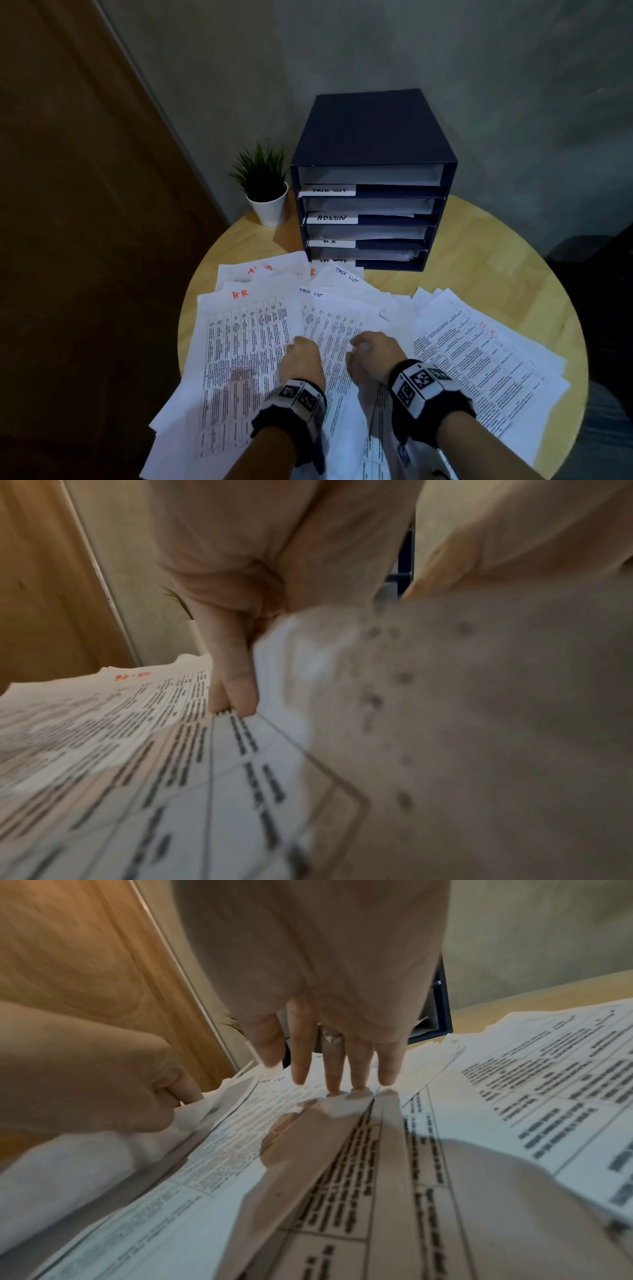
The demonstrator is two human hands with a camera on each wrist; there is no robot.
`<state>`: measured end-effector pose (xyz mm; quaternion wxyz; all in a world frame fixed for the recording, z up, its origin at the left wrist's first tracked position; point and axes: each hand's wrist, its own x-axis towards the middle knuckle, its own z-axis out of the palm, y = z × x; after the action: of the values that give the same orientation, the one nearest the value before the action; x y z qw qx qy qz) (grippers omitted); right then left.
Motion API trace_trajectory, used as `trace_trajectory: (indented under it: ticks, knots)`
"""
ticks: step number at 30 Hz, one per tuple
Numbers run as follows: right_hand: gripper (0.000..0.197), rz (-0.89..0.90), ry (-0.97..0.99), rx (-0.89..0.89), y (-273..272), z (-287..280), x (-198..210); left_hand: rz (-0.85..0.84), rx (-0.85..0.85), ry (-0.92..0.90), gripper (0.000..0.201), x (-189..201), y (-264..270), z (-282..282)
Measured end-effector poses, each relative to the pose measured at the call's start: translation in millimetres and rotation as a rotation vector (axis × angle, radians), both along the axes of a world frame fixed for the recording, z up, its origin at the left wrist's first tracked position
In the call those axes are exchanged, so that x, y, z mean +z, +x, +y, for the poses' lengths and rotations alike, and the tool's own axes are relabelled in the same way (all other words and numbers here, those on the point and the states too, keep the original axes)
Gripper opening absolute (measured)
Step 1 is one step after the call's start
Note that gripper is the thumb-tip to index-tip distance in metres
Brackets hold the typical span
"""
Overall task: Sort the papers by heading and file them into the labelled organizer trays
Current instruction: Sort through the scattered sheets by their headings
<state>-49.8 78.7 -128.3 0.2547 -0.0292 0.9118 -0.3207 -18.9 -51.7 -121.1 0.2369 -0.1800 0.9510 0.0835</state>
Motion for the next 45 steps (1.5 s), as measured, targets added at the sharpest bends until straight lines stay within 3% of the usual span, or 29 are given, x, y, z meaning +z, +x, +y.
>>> trace_trajectory:
  ticks: [4,7,10,15,17,20,23,25,29,30,33,34,37,40,45]
  knots:
    - [0.033,0.005,-0.207,-0.181,0.5,-8.5,0.0,0.081,-0.076,0.089,0.049,14.1,16.6,11.8]
    - [0.049,-0.121,-0.318,-0.256,0.0,-14.4,3.3,0.166,-0.153,0.219,0.038,18.4,31.2,34.1]
    - [0.060,-0.166,-0.328,-0.323,-2.2,-7.2,3.2,0.213,-0.203,0.328,0.043,18.2,40.2,49.0]
    - [0.047,-0.246,-0.245,-0.346,-1.1,13.8,-0.8,0.186,-0.227,0.541,0.060,18.9,45.0,39.9]
    - [0.033,-0.293,-0.273,-0.320,3.8,12.3,-2.6,0.174,-0.238,0.579,0.059,16.2,46.5,36.6]
    - [0.042,-0.267,-0.258,-0.385,3.8,5.8,-9.7,0.190,-0.249,0.630,0.052,15.8,52.6,35.7]
    - [0.030,-0.234,-0.235,-0.448,2.5,1.1,-12.3,0.208,-0.250,0.661,0.046,17.9,56.7,34.7]
    - [0.013,-0.227,-0.221,-0.459,1.4,3.0,-10.6,0.225,-0.254,0.678,0.045,16.6,56.4,32.9]
    - [0.010,-0.221,-0.185,-0.379,-2.6,9.8,-11.3,0.202,-0.256,0.750,0.030,11.9,48.9,29.6]
    - [0.009,-0.214,-0.192,-0.372,-3.6,10.3,-12.4,0.209,-0.248,0.766,0.035,8.9,45.8,30.0]
    - [0.019,-0.191,-0.213,-0.367,-4.2,10.9,-10.5,0.231,-0.222,0.780,0.055,5.8,39.5,30.6]
    - [0.008,-0.183,-0.219,-0.352,-2.3,10.5,-5.3,0.228,-0.229,0.771,0.052,5.2,37.8,30.8]
    - [0.025,-0.188,-0.230,-0.355,-2.5,10.0,0.1,0.221,-0.240,0.754,0.045,6.5,36.5,30.3]
    - [0.015,-0.171,-0.258,-0.338,-1.1,7.7,0.2,0.235,-0.251,0.753,0.044,5.6,39.1,29.5]
    - [0.020,-0.037,-0.175,-0.307,4.3,9.1,-3.2,0.255,-0.197,0.774,0.040,-2.0,38.4,25.4]
